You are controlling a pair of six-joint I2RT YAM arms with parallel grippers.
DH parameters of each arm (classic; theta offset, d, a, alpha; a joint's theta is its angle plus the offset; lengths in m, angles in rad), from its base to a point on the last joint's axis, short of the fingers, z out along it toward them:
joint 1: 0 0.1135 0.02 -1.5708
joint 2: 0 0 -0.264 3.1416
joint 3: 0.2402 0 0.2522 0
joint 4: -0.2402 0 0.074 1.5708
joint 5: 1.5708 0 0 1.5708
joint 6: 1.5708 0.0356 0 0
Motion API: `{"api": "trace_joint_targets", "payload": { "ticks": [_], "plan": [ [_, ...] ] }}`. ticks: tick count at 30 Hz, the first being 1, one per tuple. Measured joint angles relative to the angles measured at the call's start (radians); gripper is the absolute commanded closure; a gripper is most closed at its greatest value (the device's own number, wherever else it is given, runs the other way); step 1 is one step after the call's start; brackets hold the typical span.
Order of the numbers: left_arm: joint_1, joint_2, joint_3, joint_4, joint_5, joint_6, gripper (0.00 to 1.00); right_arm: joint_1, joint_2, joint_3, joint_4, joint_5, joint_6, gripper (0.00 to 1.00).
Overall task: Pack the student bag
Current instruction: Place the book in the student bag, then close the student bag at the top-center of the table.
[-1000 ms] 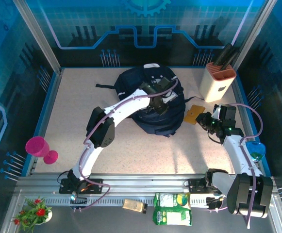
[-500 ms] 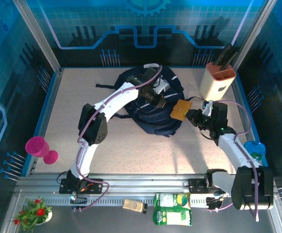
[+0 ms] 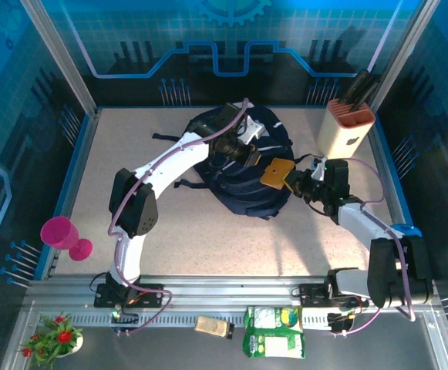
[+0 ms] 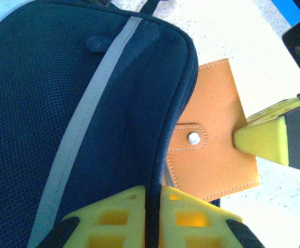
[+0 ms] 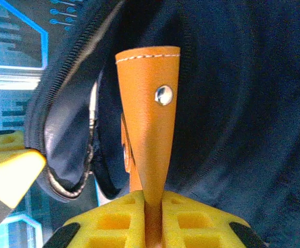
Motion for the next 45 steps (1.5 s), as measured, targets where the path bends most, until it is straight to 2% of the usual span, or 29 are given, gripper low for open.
{"api": "trace_joint_targets", "payload": {
  "ticks": [8, 13, 19, 22, 28, 33, 36, 39, 42, 45],
  "plan": [
    [0.0, -0.028, -0.039, 0.059, -0.01, -0.026, 0.89, 0.092, 0.165, 0.112, 0.101, 0.008, 0.109, 0.86],
    [0.0, -0.059, -0.076, 0.114, -0.036, -0.053, 0.89, 0.151, 0.266, 0.208, 0.093, 0.097, 0.151, 0.87],
    [0.008, -0.07, -0.088, 0.158, -0.065, -0.099, 0.89, 0.212, 0.407, 0.312, 0.164, 0.219, 0.25, 0.87],
    [0.021, -0.077, -0.1, 0.174, -0.069, -0.129, 0.89, 0.227, 0.462, 0.354, 0.201, 0.253, 0.295, 0.8],
    [0.037, -0.089, -0.125, 0.203, -0.064, -0.16, 0.87, 0.236, 0.489, 0.36, 0.242, 0.246, 0.326, 0.58],
    [0.037, -0.099, -0.151, 0.221, -0.04, -0.179, 0.8, 0.224, 0.349, 0.225, 0.232, 0.213, 0.298, 0.45],
    [0.037, -0.119, -0.19, 0.26, -0.034, -0.181, 0.7, 0.195, 0.208, 0.125, 0.158, 0.208, 0.254, 0.38],
    [0.045, -0.163, -0.26, 0.3, -0.035, -0.185, 0.52, 0.145, 0.066, 0.028, 0.074, 0.231, 0.204, 0.33],
    [0.064, -0.211, -0.352, 0.35, -0.042, -0.21, 0.41, 0.095, -0.053, -0.025, -0.045, 0.274, 0.142, 0.27],
    [0.097, -0.265, -0.459, 0.395, -0.049, -0.249, 0.34, 0.07, -0.148, -0.03, -0.151, 0.324, 0.072, 0.21]
  ]
}}
